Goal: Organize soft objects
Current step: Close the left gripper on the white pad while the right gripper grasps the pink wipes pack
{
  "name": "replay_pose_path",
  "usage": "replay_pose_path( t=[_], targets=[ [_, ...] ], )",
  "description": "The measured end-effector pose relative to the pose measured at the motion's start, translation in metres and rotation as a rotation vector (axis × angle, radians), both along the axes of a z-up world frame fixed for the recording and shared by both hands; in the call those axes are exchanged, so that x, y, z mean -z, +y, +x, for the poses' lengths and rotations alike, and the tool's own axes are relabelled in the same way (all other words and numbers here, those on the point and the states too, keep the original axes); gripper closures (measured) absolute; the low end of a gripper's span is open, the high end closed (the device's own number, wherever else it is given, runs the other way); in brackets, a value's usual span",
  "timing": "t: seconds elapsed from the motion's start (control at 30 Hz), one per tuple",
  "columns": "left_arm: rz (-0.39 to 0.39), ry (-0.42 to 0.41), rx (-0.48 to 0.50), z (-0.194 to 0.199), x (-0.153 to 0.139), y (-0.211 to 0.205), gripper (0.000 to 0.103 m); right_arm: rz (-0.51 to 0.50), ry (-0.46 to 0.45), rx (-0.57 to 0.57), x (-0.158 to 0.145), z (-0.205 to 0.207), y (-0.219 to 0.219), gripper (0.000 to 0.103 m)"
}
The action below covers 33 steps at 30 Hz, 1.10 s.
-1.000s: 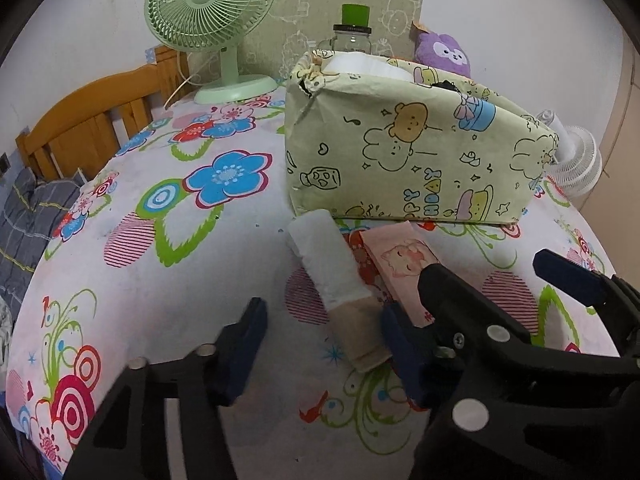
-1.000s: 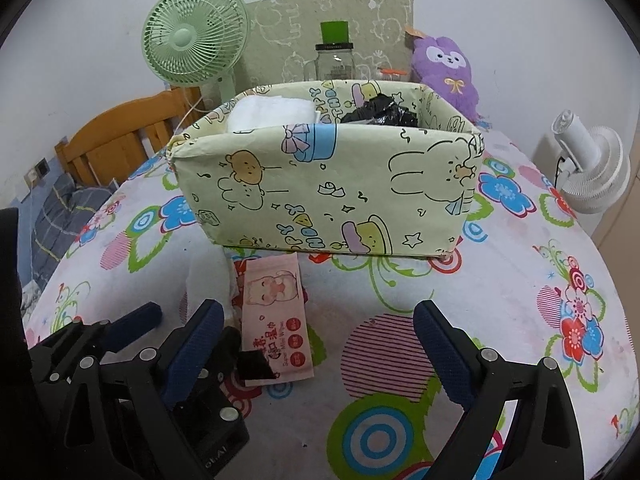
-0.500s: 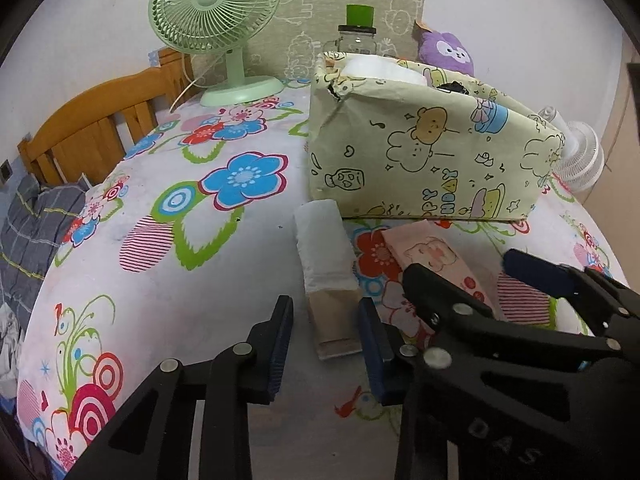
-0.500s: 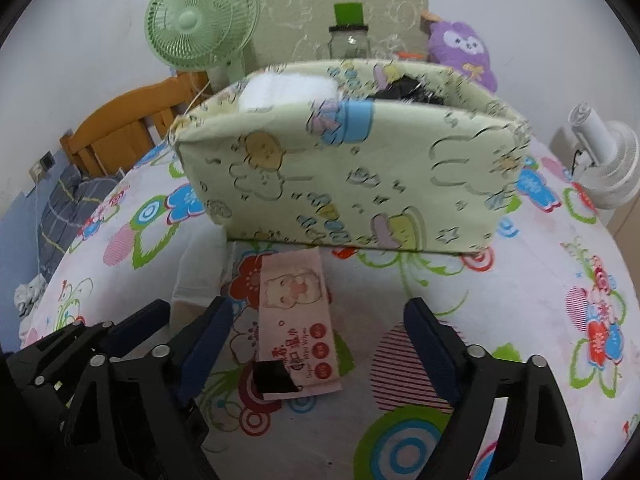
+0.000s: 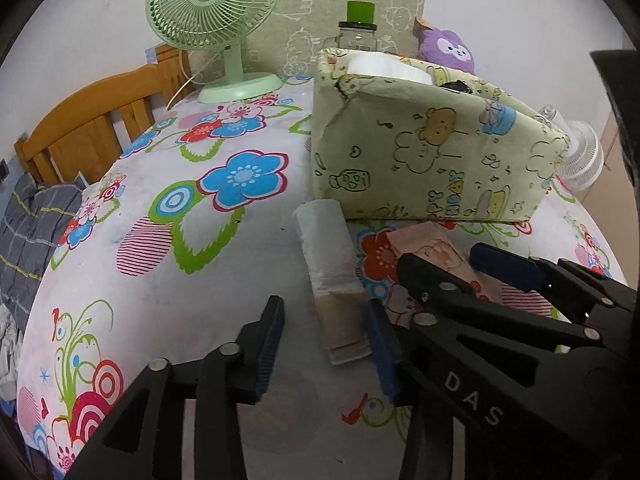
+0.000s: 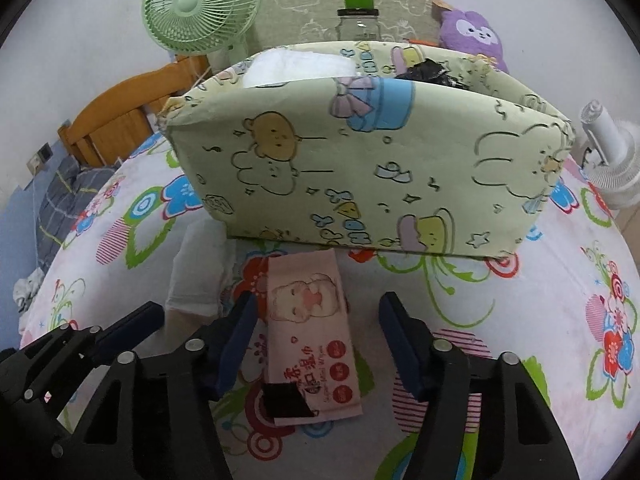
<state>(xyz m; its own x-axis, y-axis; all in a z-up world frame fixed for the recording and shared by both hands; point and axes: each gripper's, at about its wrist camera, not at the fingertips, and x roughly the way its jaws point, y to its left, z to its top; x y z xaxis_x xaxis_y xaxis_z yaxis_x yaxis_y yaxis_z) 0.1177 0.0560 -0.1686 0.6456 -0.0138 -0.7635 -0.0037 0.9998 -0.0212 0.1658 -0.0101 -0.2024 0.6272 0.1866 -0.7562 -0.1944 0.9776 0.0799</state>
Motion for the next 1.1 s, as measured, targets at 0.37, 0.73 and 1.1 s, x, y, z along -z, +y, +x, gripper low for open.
replay_pose_path(
  t=[0.37,0.73,1.1],
  targets=[
    [0.015,0.009,0.005,0.002,0.0,-0.009,0.037,0.019,0.01,-0.002,-0.002,-0.003,-0.007,0.061],
    [0.02,-0.008,0.0,0.013,0.001,-0.015,0.044,0.035,-0.003,0.024,-0.008,-0.004,-0.02,0.061],
    [-0.012,-0.012,0.05,0.006,0.0,-0.022,0.077,0.039,-0.005,0.016,-0.01,-0.006,-0.016,0.061]
  ],
)
